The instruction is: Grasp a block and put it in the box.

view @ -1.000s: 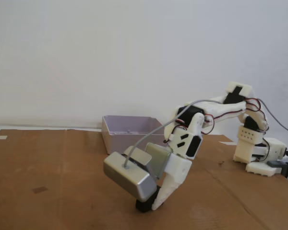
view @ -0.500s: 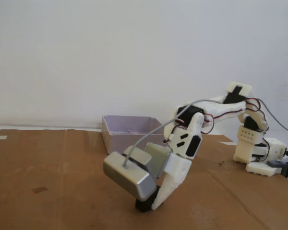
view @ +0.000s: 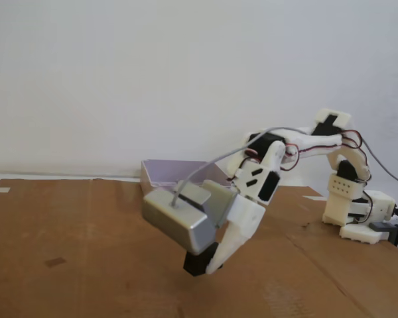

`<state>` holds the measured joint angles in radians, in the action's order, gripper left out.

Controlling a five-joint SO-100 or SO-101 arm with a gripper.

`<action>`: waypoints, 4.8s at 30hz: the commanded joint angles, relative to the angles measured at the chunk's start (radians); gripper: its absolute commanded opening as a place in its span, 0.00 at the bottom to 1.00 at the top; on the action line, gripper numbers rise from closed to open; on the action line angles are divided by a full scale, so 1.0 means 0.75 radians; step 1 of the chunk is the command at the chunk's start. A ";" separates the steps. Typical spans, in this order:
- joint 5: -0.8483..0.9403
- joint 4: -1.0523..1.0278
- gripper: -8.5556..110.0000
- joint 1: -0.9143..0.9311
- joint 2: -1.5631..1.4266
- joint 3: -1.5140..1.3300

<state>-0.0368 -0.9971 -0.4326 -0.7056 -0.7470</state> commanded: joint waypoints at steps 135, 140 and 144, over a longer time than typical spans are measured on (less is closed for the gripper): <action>-0.008 0.182 0.07 1.215 -0.763 -0.697; -0.012 0.188 0.07 1.197 -0.759 -0.699; -0.020 0.227 0.07 1.176 -0.740 -0.699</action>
<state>-0.0430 -0.8912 0.4648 -1.0876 -1.3008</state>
